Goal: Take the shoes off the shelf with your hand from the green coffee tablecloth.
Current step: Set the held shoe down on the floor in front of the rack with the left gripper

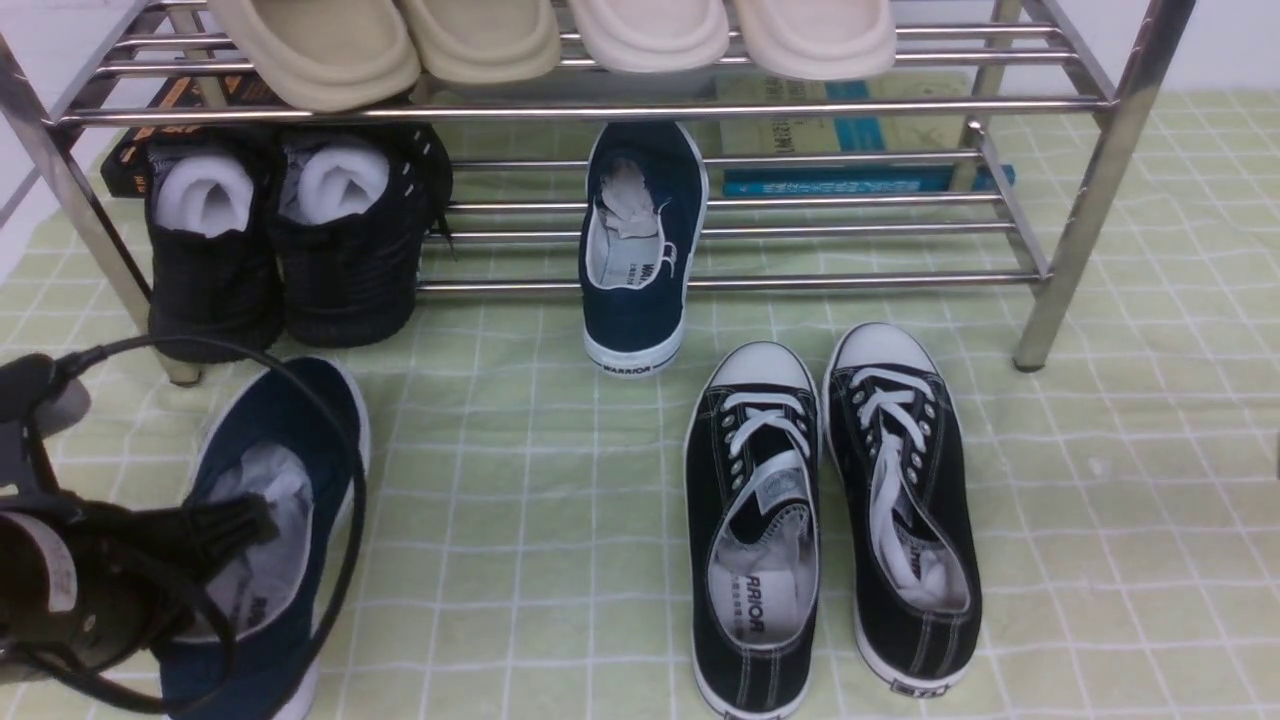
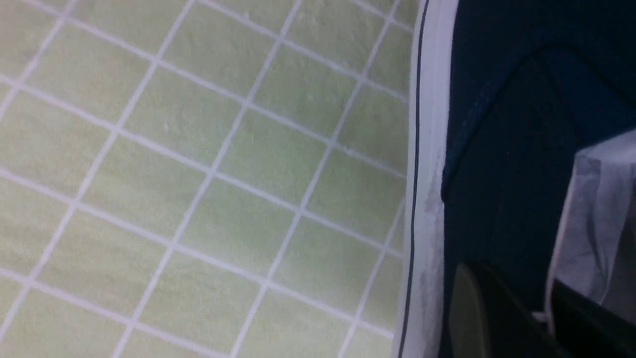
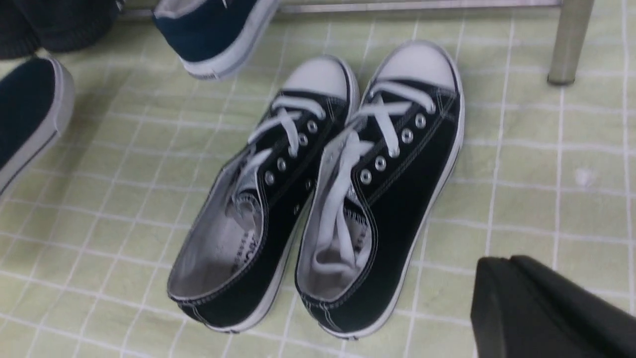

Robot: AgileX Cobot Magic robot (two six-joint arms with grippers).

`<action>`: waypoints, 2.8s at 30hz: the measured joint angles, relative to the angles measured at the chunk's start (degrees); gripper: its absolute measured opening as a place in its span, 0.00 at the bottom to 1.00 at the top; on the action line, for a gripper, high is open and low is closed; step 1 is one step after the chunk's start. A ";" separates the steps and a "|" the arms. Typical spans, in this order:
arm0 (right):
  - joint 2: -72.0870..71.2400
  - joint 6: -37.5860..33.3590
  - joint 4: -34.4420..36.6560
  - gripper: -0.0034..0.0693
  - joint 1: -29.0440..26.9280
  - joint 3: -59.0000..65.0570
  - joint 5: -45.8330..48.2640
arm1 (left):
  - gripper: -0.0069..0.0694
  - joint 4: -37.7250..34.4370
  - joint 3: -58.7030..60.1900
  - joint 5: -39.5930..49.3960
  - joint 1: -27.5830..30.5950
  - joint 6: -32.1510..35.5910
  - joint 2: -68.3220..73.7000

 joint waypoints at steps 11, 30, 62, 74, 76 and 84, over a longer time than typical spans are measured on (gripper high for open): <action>3.34 0.00 0.00 0.05 0.00 -0.24 0.53 | 0.15 -7.36 0.00 -4.63 0.00 7.90 2.08; 3.34 0.00 -1.10 0.07 0.05 -0.24 0.31 | 0.14 -2.54 0.00 -17.71 0.00 5.89 15.03; 9.13 0.00 -1.04 0.10 0.05 -0.24 0.22 | 0.15 9.25 -4.00 -12.70 0.00 -5.38 23.63; 9.13 0.00 -1.04 0.12 0.05 -0.24 1.01 | 0.47 7.16 -4.62 -10.34 0.00 -2.10 23.07; 9.13 0.00 -1.04 0.12 0.05 -0.24 0.99 | 0.56 5.13 -4.88 -7.94 0.00 -1.21 20.76; 9.13 0.00 -1.04 0.13 0.05 -0.24 2.30 | 0.65 1.88 -8.16 0.37 0.00 1.66 8.31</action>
